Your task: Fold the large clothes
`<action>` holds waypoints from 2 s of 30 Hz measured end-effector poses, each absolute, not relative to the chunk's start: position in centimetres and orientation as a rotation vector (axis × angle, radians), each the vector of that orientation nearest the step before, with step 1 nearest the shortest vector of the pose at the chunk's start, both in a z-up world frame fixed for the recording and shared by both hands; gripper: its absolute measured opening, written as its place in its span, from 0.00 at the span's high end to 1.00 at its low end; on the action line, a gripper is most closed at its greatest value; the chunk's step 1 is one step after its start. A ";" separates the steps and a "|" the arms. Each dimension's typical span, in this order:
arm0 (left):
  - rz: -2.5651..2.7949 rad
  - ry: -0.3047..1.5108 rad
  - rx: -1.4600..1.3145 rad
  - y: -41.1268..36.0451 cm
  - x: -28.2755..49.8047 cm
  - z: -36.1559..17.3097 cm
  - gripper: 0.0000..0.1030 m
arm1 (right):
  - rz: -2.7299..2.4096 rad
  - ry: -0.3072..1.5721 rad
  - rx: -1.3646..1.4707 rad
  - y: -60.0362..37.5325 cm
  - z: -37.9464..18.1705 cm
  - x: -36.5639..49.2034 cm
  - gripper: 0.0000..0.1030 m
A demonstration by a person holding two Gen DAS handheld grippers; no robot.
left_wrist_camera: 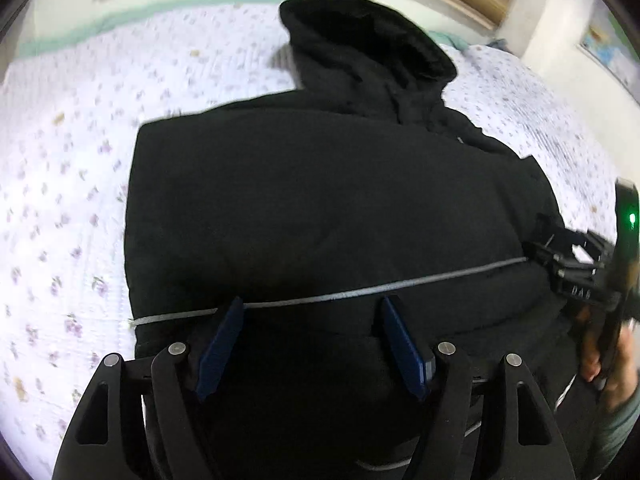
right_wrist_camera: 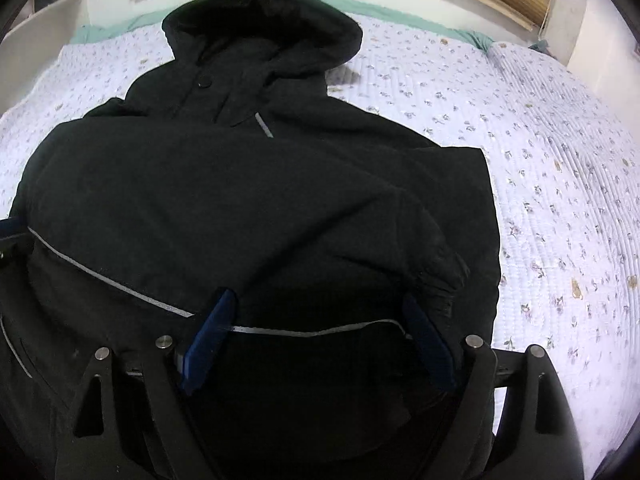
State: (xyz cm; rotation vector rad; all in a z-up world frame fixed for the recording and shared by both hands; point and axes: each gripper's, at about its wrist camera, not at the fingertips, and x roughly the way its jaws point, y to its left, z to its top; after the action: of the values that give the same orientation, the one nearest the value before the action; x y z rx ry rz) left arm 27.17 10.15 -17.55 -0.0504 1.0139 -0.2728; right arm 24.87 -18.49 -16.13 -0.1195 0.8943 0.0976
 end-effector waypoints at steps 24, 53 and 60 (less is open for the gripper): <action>-0.206 1.001 -0.143 9.7 47.9 -1.8 0.29 | 0.139 0.911 0.139 -21.3 1.5 41.6 0.22; -0.257 1.193 -0.315 12.7 59.7 -19.5 0.67 | 0.232 1.118 0.168 -23.1 -15.5 53.5 0.84; -0.309 1.050 -0.238 14.3 55.1 -12.1 0.48 | 0.303 1.024 0.168 -26.6 -9.0 48.5 0.43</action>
State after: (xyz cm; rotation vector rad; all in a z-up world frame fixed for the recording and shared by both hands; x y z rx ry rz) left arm 55.08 14.31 -12.11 -0.2377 1.0503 -0.3087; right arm 48.51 -26.63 -9.03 0.1678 1.0235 0.3034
